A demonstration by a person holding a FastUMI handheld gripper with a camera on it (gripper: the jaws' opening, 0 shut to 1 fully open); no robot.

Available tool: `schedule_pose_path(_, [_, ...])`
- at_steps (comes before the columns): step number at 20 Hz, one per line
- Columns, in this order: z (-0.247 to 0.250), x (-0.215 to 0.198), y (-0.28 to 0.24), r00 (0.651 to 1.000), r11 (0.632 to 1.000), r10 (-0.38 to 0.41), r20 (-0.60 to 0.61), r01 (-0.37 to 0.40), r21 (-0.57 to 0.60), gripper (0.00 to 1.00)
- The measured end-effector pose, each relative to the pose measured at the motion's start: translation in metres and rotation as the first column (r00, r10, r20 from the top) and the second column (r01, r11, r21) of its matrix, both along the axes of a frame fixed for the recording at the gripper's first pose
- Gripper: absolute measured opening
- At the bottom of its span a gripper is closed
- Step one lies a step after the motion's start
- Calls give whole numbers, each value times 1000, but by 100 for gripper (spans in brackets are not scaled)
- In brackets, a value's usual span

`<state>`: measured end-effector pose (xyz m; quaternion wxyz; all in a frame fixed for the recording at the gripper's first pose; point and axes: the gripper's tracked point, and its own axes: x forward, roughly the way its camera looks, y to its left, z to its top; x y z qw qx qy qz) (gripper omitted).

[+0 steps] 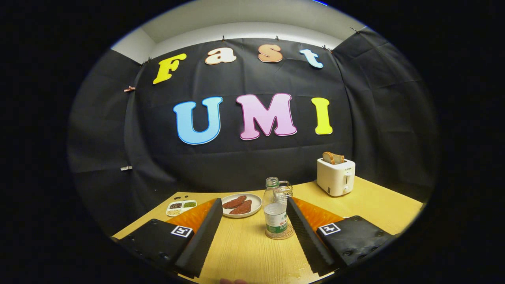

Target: Take the bottle from table, then pour the juice into the cup, finally place the bottle on the coaster

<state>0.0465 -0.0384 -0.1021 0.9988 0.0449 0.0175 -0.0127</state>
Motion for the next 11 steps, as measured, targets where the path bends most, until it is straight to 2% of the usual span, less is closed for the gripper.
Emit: schedule_pose_path(11, [22, -23, -26, 993, 993, 118, -2, -118, -28, 99])
